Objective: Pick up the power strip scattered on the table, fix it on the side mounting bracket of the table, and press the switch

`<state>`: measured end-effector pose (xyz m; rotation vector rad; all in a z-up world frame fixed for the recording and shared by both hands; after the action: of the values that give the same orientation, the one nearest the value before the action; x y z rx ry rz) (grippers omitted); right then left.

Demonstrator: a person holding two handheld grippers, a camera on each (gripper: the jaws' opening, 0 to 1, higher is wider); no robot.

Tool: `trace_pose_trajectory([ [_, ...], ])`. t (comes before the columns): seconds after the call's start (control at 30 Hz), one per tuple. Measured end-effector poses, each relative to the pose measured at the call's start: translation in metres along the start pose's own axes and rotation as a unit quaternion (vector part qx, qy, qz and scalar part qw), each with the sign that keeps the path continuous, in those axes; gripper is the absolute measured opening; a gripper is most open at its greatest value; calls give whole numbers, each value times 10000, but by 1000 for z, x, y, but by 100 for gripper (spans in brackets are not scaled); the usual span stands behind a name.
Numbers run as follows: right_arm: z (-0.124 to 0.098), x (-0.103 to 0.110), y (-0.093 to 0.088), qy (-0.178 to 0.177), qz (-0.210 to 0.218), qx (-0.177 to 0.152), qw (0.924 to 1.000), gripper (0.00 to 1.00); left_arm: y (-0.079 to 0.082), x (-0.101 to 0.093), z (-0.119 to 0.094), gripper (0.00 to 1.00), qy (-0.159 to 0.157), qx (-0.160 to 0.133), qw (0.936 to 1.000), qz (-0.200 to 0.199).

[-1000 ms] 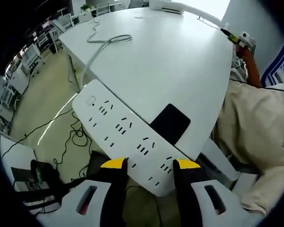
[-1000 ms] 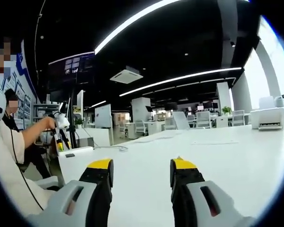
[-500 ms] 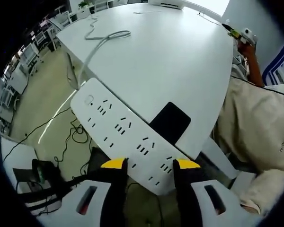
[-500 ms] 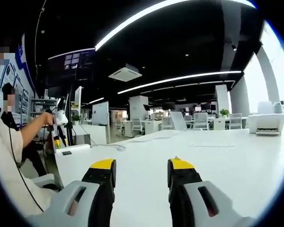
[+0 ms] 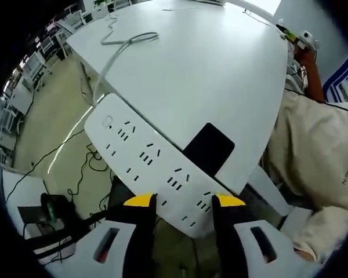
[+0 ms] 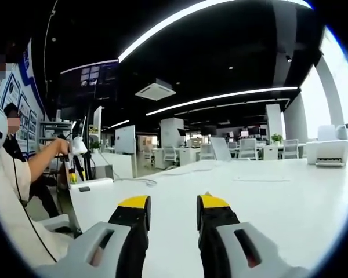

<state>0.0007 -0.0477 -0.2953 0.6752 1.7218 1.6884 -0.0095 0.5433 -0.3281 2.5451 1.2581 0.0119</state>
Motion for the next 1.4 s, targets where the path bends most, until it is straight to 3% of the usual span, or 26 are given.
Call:
trace_pose_trajectory([
  [0.27, 2, 8, 3, 91, -11, -20, 10000, 17, 0, 1, 0, 44, 0, -6, 10000, -5],
  [0.57, -1, 7, 1, -42, -33, 89, 9999, 3, 1, 0, 0, 44, 16, 97, 9999, 22],
  [1.4, -8, 10, 9, -39, -181, 34, 9998, 0, 3, 0, 0, 44, 34, 183, 9998, 21],
])
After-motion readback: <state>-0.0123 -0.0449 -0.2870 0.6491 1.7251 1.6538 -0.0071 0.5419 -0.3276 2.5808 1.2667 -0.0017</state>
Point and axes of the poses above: the point that each gripper's makers call its tool centre point, and the gripper's own axes: z roughly forward along the fingers, x roughly to its left, y roughly out of its top, the point moved 8 cm from there along -z, roughly backward along the fingers, and after that the axes turned 7 degrees about -z, right-handed, at the moved point
